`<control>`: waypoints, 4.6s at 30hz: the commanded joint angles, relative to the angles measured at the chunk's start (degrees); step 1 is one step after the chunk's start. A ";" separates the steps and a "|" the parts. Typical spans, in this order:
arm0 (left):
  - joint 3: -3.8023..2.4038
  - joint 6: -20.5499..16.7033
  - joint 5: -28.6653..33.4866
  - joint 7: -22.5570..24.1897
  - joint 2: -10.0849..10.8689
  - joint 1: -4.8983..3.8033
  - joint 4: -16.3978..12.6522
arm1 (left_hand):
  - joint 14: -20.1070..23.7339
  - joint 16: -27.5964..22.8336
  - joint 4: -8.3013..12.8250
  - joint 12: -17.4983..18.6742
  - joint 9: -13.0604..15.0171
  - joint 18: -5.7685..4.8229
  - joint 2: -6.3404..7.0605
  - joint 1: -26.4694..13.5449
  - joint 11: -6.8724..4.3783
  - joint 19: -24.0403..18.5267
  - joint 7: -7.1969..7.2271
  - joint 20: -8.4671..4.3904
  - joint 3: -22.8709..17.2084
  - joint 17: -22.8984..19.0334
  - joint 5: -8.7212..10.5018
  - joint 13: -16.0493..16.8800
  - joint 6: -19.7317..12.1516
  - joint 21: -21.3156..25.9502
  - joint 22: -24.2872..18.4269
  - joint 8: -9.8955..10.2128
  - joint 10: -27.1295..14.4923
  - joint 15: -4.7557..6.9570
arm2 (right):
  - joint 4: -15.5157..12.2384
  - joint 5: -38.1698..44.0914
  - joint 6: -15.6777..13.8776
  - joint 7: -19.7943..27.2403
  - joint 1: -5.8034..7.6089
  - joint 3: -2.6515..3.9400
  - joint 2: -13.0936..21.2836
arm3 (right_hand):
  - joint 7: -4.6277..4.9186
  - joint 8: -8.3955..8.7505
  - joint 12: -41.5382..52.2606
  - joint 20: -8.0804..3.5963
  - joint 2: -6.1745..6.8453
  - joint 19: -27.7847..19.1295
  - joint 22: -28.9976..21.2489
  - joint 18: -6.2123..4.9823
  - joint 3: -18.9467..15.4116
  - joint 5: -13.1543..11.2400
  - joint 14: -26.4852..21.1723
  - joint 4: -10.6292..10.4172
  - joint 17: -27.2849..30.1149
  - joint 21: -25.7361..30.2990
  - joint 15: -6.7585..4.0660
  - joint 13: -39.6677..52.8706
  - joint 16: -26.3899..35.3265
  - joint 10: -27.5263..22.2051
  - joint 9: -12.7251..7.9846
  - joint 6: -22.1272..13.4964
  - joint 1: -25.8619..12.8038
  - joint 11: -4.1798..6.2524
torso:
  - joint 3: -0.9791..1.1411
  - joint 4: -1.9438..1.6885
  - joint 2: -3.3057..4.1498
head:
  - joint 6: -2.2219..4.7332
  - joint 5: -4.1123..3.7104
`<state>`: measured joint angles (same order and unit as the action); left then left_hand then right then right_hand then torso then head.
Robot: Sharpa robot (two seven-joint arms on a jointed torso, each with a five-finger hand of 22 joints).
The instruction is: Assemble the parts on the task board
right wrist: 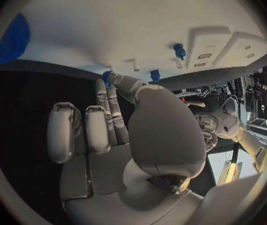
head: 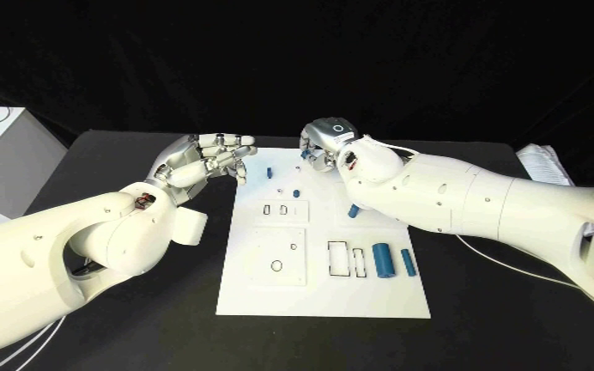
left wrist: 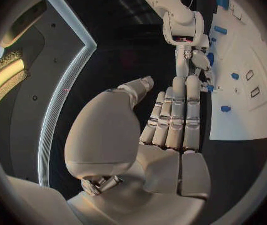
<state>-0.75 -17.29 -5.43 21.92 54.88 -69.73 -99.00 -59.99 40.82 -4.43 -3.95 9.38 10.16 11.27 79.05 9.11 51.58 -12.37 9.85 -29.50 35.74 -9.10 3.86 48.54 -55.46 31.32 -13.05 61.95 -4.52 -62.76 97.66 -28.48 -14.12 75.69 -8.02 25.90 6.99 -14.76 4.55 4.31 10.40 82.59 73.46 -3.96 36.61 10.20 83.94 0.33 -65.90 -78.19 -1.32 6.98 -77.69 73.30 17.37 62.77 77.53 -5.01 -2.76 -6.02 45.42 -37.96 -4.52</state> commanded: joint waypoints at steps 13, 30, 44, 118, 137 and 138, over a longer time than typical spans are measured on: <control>-0.04 1.36 0.02 -0.14 -0.24 -0.19 0.11 | 0.46 0.25 0.00 -0.23 0.06 0.39 -0.20 -0.32 -0.02 -0.49 -0.74 0.10 -0.30 0.07 0.20 0.08 -0.43 -0.27 0.08 0.28 -0.61 -0.11 | 0.91 0.30 1.28 0.16 -0.29 -0.11 -0.94 | 0.12 -0.27 0.14 -0.07 -1.09 0.04 -0.10 0.42 0.27 -0.10 1.92 0.05 0.02 -0.08 -0.36 2.22 -0.20 2.40 2.18 0.31 0.71 2.19 | -0.08 -0.06 -0.03 | -0.11 0.13; -0.04 1.32 -0.01 -0.14 -0.25 -0.23 0.16 | 0.46 0.25 0.00 -0.23 0.06 0.39 -0.20 -0.32 -0.02 -0.49 -0.74 0.10 -0.30 0.07 0.20 0.08 -0.43 -0.27 0.08 0.28 -0.61 -0.11 | 0.88 -0.12 1.63 0.53 -0.36 -0.11 -1.21 | 0.12 -0.28 0.14 -0.07 -1.09 0.03 -0.11 0.42 0.27 -0.11 1.91 0.06 0.04 -0.08 -0.36 2.23 -0.20 2.40 2.19 0.30 0.70 2.19 | -0.09 0.08 0.05 | -0.15 0.35; -0.04 1.29 -0.01 -0.21 -0.40 -0.35 0.48 | 0.46 0.25 0.00 -0.23 0.06 0.39 -0.20 -0.32 -0.02 -0.49 -0.74 0.10 -0.30 0.07 0.20 0.08 -0.43 -0.27 0.08 0.28 -0.61 -0.11 | 3.55 -2.12 0.96 2.29 -0.35 -0.13 -2.34 | 2.89 3.08 -1.15 1.96 1.38 -4.38 -8.16 -1.31 2.22 0.07 0.42 0.12 4.79 6.45 2.08 -0.05 2.24 -7.31 2.93 -6.33 -2.32 -0.90 | -0.11 -0.11 0.04 | -0.20 0.35; -0.02 1.25 -0.47 0.00 1.01 -0.43 1.24 | 0.76 0.79 0.04 -0.31 0.15 0.41 -0.21 -0.30 -0.01 -0.76 -0.73 0.15 -0.60 0.14 0.22 0.10 -0.49 -0.69 0.25 0.27 -0.66 -0.13 | -3.53 -30.46 10.69 1.14 2.18 0.92 13.26 | 2.42 5.16 85.45 2.20 0.26 7.41 16.54 3.96 -30.54 3.39 5.78 -16.12 -22.78 -11.81 1.86 83.02 -11.96 16.70 6.65 -11.00 4.90 0.28 | 0.40 1.68 -0.12 | 0.00 -0.09; -0.02 1.21 -0.49 -0.12 0.96 -0.43 1.49 | 0.78 0.84 0.03 -0.33 0.16 0.41 -0.27 -0.29 -0.02 -0.79 -0.74 0.15 -0.66 0.14 0.20 0.10 -0.47 -0.74 0.27 0.26 -0.65 -0.13 | -2.83 -29.14 12.45 0.25 1.64 0.83 12.39 | 1.86 4.39 85.45 1.82 -0.18 7.41 16.54 3.96 -28.47 3.06 5.77 -16.12 -22.76 -11.81 1.40 83.02 -11.95 16.70 6.84 -8.94 6.56 0.79 | 0.50 1.81 -0.10 | -0.22 0.11; -0.02 1.22 -0.49 -0.12 0.95 -0.43 1.51 | 0.78 0.84 0.03 -0.33 0.16 0.41 -0.27 -0.29 -0.02 -0.79 -0.74 0.15 -0.66 0.14 0.20 0.10 -0.47 -0.74 0.27 0.26 -0.65 -0.13 | -2.81 -29.02 12.54 0.20 1.61 0.82 12.37 | 1.86 4.39 85.45 1.82 -0.18 7.41 16.54 3.96 -28.47 3.06 5.77 -16.12 -22.76 -11.81 1.40 83.02 -11.95 16.70 6.84 -8.94 6.56 0.79 | 0.50 1.79 -0.09 | -0.23 0.11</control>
<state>-0.74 -16.96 -5.64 21.45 55.97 -70.09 -97.45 -59.56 41.48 -4.42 -3.95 9.47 10.16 11.27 79.05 9.11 51.17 -12.37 9.84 -29.81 35.82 -9.10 3.90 48.54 -56.03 31.51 -13.05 61.53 -4.54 -65.61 67.67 -17.58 -13.49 77.45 -7.14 38.34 8.87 -10.19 89.79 6.16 10.21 84.01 74.91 -0.35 7.87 13.53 84.05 -15.65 -74.92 -89.80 0.42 74.93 -89.35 84.15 24.19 53.36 83.51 -4.63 -2.29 -4.22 45.29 -38.15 -4.41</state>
